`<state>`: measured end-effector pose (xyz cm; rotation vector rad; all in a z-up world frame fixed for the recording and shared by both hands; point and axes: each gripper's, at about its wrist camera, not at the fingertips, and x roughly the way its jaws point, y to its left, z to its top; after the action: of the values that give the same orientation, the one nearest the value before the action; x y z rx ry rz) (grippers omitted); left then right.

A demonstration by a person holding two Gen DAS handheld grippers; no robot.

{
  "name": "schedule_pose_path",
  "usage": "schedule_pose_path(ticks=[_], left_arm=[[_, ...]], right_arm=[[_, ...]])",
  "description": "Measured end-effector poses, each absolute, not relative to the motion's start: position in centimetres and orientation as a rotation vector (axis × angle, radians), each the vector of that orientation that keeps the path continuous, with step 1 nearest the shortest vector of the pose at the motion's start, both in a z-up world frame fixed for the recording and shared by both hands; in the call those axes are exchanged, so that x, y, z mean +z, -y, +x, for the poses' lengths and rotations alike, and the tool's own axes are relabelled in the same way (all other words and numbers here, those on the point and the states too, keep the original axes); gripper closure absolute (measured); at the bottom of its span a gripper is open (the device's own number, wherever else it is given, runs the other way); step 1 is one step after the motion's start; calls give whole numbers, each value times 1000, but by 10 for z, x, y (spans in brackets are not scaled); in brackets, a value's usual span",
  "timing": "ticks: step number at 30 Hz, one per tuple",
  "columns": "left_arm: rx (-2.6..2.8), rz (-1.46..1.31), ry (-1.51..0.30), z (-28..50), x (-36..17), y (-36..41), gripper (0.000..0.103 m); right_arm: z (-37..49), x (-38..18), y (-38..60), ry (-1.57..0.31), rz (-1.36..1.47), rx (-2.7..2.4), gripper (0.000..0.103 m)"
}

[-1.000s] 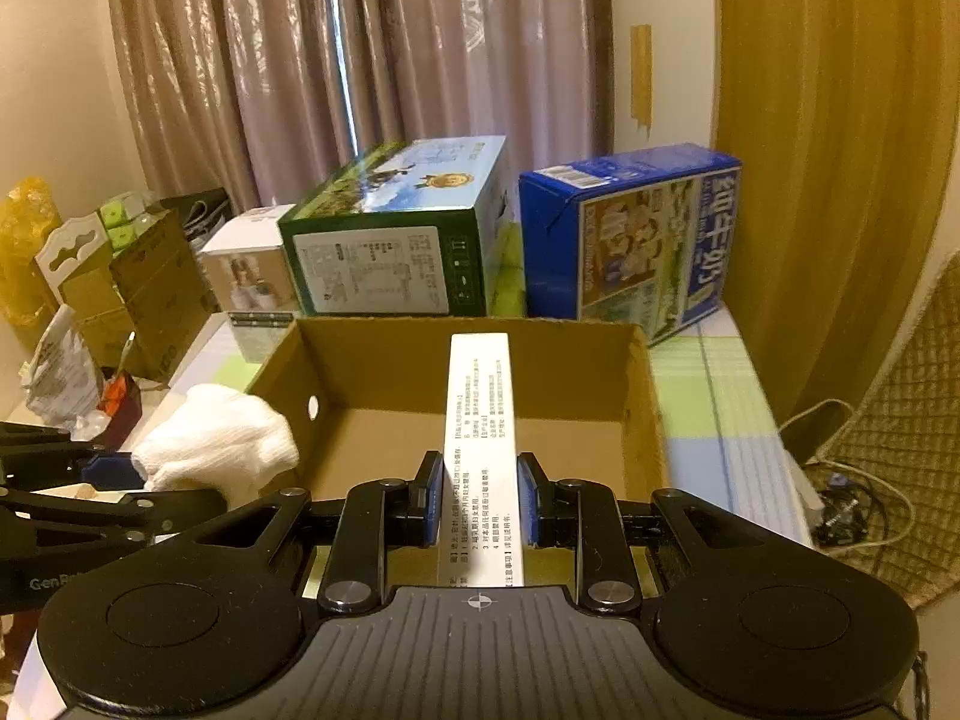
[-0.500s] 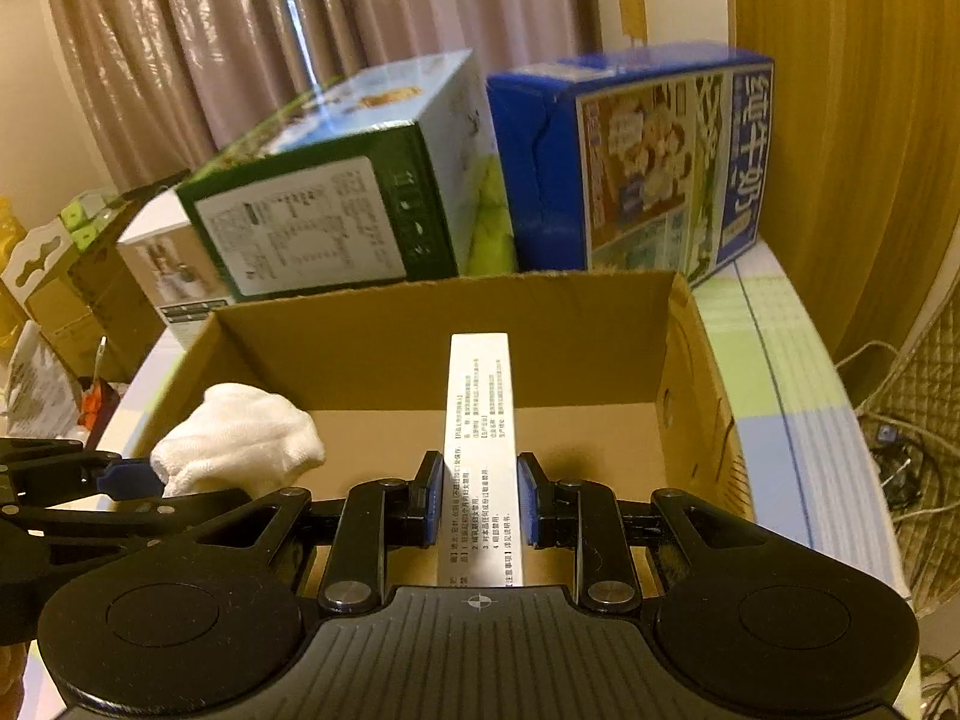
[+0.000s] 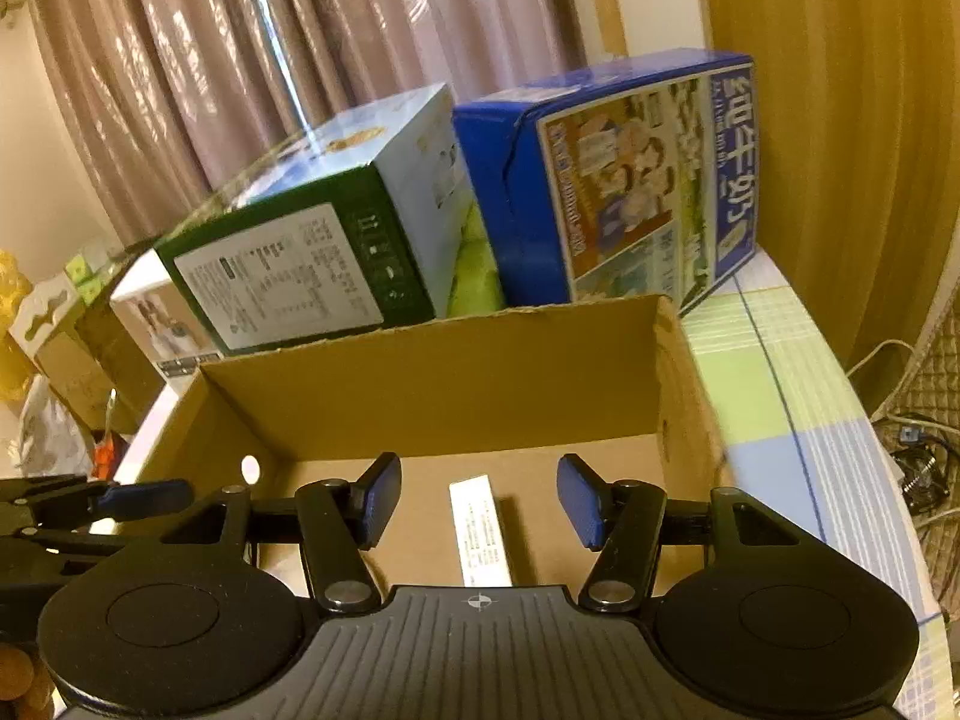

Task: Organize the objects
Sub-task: 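Open both grippers to drop the towel and white box into the cardboard box, then move both open grippers back toward the remaining items on the table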

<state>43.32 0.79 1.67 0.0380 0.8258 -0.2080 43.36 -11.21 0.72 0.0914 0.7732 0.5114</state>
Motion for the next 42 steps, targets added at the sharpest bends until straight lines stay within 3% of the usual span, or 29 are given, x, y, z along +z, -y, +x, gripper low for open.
schedule_pose_path(ticks=[8, 26, 42], left_arm=[[-172, -1, -779, 383, 50, -28, 39], [-97, -42, -666, 177, 95, -49, 2], [-58, -36, -724, 66, 62, -36, 1]], right_arm=[[386, 33, 140, -730, 60, 495, 39], [189, 77, 209, -675, 117, 496, 11], [83, 36, 234, -755, 67, 479, 11]])
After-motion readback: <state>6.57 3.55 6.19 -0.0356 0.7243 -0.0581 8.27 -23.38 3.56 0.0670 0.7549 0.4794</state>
